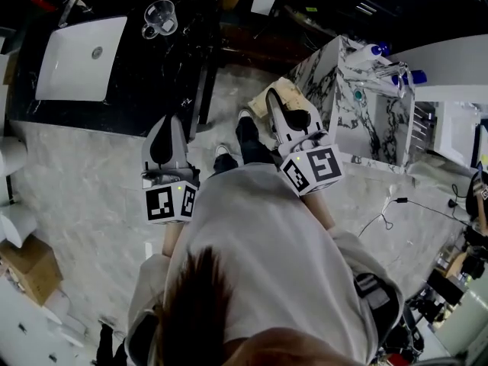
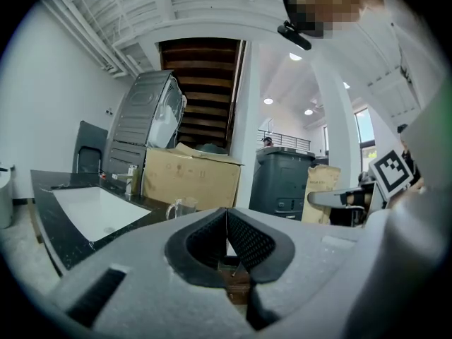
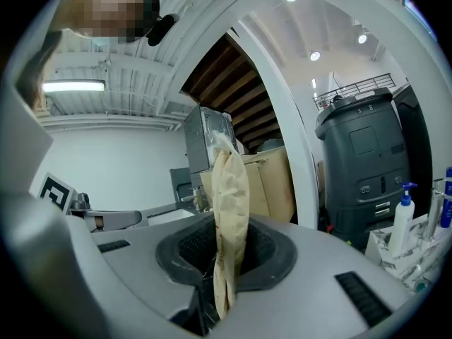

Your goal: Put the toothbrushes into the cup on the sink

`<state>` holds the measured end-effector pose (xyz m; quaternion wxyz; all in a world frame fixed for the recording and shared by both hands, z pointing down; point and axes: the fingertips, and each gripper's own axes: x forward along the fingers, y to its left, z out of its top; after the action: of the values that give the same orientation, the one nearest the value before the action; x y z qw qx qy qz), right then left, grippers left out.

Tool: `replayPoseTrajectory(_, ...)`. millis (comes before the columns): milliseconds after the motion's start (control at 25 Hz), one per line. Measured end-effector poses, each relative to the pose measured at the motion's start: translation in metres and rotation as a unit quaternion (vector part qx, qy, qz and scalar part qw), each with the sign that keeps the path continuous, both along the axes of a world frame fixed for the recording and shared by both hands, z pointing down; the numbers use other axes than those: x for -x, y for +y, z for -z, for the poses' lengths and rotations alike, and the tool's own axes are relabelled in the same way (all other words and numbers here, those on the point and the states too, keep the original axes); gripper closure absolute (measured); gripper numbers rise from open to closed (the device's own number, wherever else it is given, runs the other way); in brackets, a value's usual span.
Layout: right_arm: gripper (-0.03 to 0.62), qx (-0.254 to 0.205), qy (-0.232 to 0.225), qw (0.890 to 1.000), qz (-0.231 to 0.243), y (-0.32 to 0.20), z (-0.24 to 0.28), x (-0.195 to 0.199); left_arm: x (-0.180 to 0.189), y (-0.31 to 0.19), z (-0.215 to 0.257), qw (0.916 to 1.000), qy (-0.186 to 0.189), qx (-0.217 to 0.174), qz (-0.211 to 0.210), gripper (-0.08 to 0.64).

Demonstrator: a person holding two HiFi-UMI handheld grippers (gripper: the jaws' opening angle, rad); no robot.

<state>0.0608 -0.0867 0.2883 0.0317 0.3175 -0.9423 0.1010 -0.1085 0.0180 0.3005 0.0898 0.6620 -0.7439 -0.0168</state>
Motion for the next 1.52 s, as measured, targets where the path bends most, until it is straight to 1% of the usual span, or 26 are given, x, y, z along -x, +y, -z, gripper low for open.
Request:
replayPoseTrajectory(280, 0.540, -0.005, -0.006, 1.000, 0.020, -0.076, 0.003, 0.008, 0.015, -0.068, 0.009, 0.9991, -0.009, -0.016, 0.038, 0.543)
replayPoseTrajectory(440, 0.540, -0.006, -0.013, 0.999, 0.033, -0.114, 0.005, 0.009, 0.019, -0.099, 0.014, 0.9977, -0.016, -0.019, 0.062, 0.544)
replayPoseTrajectory(600, 0.540, 0.002, -0.021, 0.999, 0.044, -0.141, 0.004, 0.010, 0.022, -0.118, 0.016, 0.9959, -0.024, -0.012, 0.086, 0.545)
replayPoseTrajectory(800, 0.540, 0.009, -0.028, 0.998, 0.054, -0.161, -0.001, 0.012, 0.029, -0.130, 0.018, 0.9932, -0.033, -0.010, 0.112, 0.545)
replayPoseTrajectory(1000, 0.540, 0.015, -0.031, 0.998, 0.054, -0.168, -0.004, 0.021, 0.039, -0.129, 0.020, 0.9921, -0.037, -0.012, 0.119, 0.545)
replayPoseTrajectory(1160, 0.540, 0.008, -0.031, 0.998, 0.059, -0.166, 0.001, 0.037, 0.053, -0.124, 0.020, 0.9920, -0.032, -0.014, 0.121, 0.545)
replayPoseTrajectory(1360, 0.540, 0.002, -0.039, 0.998, 0.057, -0.164, 0.010, 0.060, 0.065, -0.123, 0.016, 0.9945, -0.023, -0.007, 0.102, 0.545)
replayPoseTrajectory(1520, 0.540, -0.008, -0.053, 0.997, 0.061, -0.161, 0.011, 0.082, 0.075, -0.128, -0.004, 0.9960, -0.013, 0.009, 0.088, 0.545)
